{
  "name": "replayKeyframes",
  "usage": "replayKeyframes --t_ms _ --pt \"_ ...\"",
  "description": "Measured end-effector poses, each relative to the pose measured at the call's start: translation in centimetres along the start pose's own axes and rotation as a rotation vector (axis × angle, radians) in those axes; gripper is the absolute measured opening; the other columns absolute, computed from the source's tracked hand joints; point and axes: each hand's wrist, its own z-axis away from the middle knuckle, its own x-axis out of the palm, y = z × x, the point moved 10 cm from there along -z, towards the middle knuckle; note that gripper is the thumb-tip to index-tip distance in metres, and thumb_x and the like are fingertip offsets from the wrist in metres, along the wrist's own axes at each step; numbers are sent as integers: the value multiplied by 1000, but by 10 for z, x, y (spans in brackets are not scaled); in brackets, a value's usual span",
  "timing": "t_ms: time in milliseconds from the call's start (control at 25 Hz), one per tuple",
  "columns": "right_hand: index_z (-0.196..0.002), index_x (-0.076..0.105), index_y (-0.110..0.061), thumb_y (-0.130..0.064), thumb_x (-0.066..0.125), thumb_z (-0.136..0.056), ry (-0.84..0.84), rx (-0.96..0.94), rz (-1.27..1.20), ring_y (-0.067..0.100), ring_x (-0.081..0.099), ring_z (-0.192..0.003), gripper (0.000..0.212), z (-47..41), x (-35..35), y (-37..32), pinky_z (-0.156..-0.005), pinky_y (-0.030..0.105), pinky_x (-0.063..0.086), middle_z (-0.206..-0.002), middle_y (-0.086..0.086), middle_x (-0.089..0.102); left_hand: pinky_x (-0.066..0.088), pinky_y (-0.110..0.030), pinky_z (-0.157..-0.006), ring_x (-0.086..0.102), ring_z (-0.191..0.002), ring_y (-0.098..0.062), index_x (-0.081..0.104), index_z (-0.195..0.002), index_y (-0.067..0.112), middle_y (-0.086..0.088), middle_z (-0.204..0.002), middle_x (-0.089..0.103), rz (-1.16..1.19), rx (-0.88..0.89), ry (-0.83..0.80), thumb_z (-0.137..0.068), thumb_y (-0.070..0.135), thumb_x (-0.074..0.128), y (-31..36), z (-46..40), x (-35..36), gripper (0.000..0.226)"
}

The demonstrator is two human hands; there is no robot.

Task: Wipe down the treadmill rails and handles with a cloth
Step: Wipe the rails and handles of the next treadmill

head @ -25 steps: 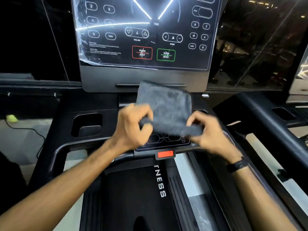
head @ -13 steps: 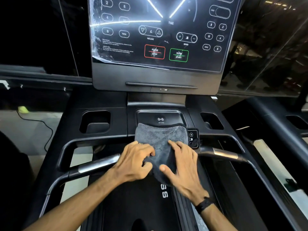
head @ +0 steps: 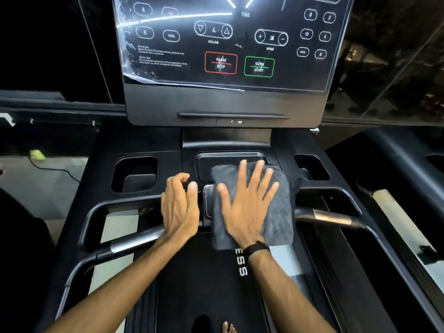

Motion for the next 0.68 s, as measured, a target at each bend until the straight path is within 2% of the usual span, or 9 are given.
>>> replayKeyframes --t_ms 160,320,400,520,680 --pt "-159 17 -27 -70 8 -96 26 159 -11 40 5 -152 77 -23 -2 75 -119 64 6 -166 18 8 33 -42 -99 54 -113 -25 45 -128 13 -7 -129 53 -94 -47 -43 -94 53 20 -8 -6 14 58" --pt "-159 13 -25 -67 7 -99 30 198 -81 38 12 -152 74 -11 -2 120 -118 62 16 -165 21 11 28 -34 -92 56 -105 -24 47 -125 13 -5 -124 53 -121 -27 43 -96 48 24 -7 -4 7 51" --pt "-160 7 -16 -59 8 -102 37 173 -20 41 8 -152 73 8 3 108 -118 63 15 -164 25 6 23 -29 -89 56 -100 -22 48 -123 15 -2 -120 55 -110 -38 84 -96 45 27 -8 -3 2 45" --pt "-159 13 -9 -54 13 -102 22 106 6 45 0 -151 72 30 6 58 -117 67 11 -163 27 2 20 -25 -89 56 -98 -20 49 -119 16 1 -115 55 -40 -98 106 -95 44 26 -12 -4 1 44" --pt "-160 10 -12 -51 23 -102 -30 -188 27 42 -8 -152 72 40 11 -40 -120 64 2 -164 24 -3 21 -25 -91 53 -105 -15 47 -119 18 5 -116 55 9 -72 109 -96 46 25 -13 -1 0 43"
